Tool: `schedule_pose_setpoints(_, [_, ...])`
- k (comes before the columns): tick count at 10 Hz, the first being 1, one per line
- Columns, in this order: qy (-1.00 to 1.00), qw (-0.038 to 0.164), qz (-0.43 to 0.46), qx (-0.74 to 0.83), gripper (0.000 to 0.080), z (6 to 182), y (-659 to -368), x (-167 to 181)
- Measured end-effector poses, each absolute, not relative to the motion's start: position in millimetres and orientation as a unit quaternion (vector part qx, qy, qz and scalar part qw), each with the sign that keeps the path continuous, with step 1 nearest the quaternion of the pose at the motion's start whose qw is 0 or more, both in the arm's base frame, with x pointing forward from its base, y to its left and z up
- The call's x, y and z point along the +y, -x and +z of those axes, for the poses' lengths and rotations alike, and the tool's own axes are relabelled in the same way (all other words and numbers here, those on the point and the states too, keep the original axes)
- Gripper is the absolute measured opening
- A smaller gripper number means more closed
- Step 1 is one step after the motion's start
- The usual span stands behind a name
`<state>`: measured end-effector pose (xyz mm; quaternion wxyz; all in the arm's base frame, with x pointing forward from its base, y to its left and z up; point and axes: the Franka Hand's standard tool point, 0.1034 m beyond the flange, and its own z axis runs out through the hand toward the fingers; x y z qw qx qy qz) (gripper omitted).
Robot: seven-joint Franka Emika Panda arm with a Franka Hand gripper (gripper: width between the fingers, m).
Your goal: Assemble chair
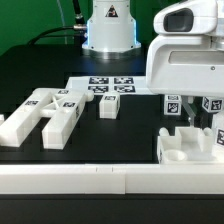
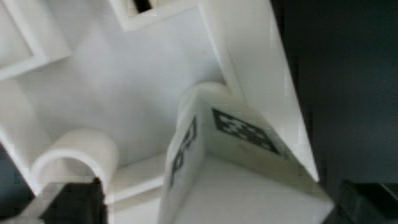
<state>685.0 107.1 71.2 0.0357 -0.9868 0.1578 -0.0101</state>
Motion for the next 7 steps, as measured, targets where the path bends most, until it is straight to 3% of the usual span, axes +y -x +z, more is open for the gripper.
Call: schedule_pose_setpoints(7, [0.991, 0.032, -0.021, -0.127, 0.0649, 71.8, -683.6, 113.3])
